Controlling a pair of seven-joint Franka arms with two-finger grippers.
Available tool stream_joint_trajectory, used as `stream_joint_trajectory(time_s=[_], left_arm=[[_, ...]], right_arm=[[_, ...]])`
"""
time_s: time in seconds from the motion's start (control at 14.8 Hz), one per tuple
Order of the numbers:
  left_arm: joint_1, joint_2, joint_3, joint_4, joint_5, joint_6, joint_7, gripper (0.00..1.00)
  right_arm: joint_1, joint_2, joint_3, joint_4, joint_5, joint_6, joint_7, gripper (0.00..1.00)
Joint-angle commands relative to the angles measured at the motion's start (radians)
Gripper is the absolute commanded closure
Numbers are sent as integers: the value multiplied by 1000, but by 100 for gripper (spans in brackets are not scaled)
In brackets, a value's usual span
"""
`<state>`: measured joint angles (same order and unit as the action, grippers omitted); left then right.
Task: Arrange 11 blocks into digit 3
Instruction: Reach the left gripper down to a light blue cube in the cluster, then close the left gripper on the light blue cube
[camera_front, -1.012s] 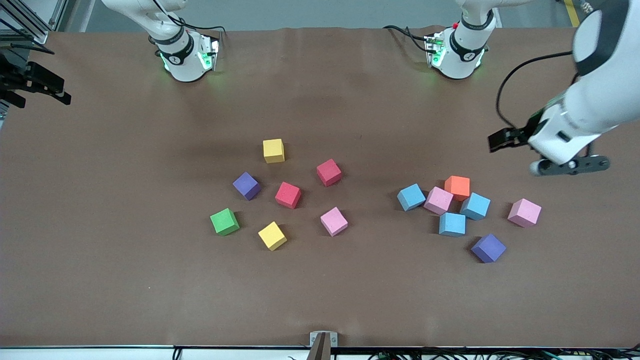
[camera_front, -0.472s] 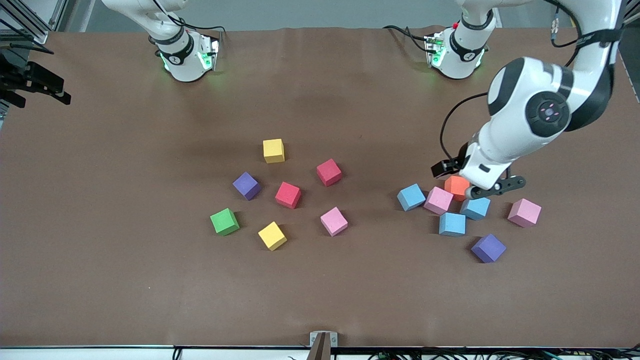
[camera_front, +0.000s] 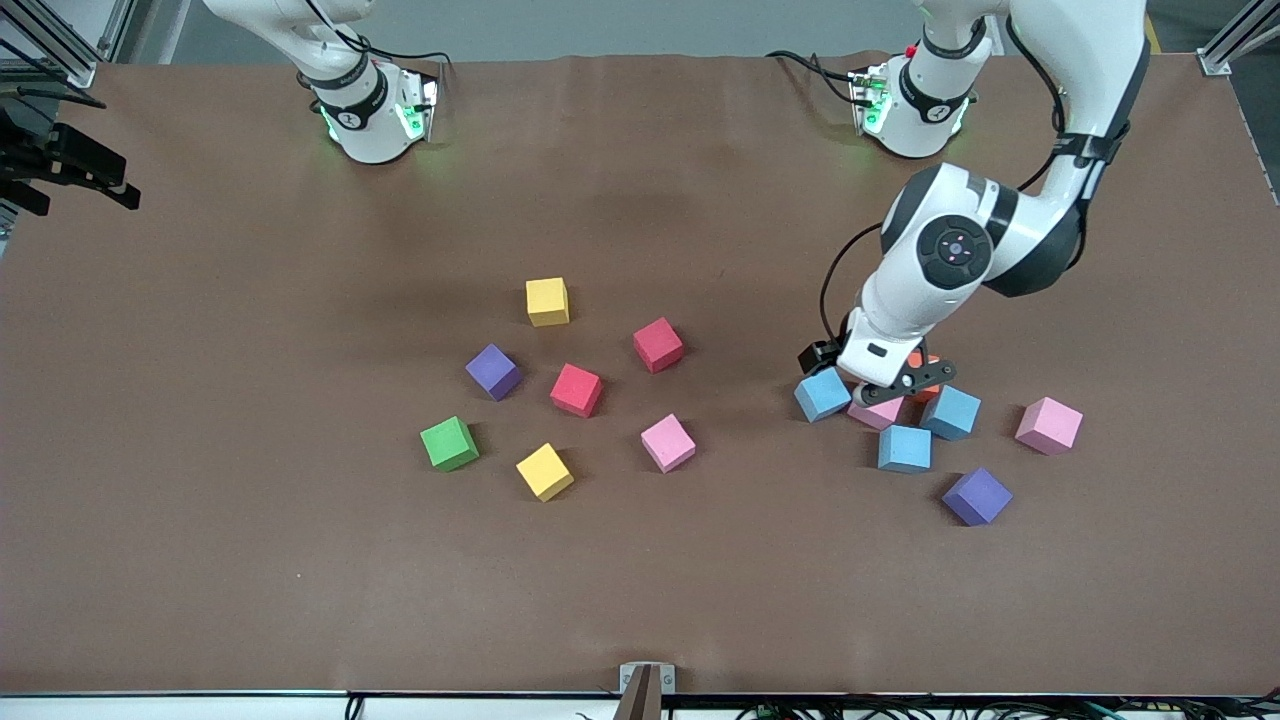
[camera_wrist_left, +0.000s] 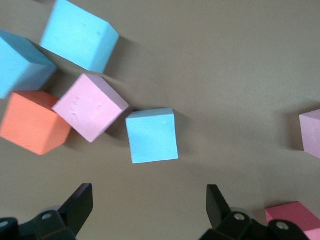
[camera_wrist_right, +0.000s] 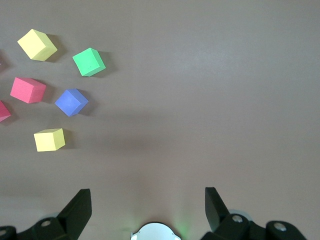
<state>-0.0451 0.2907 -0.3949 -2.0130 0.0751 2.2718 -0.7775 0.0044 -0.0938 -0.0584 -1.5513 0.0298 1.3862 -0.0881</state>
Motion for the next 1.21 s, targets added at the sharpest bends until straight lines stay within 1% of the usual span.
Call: stream_joint_trajectory(time_s=[0.0, 0.2, 0.4, 0.88, 1.15], left_arm=[[-10, 5, -1, -56, 34, 71, -34, 0], [-21, 66, -1, -56, 153, 98, -123, 0], [-22, 106, -1, -59, 201, 147, -170, 0], [-9, 165, 4, -46, 206, 232, -172, 0], [-9, 195, 11, -21, 206, 239, -172, 0]], right_arm=[[-29, -20, 15, -13, 15, 0, -4, 0], [-27, -18, 17, -13, 4, 2, -4, 0], [-26, -18, 17, -12, -7, 8, -7, 0], [-21, -18, 20, -12, -27, 14, -9, 0], [-21, -18, 18, -12, -27, 10, -7, 0]])
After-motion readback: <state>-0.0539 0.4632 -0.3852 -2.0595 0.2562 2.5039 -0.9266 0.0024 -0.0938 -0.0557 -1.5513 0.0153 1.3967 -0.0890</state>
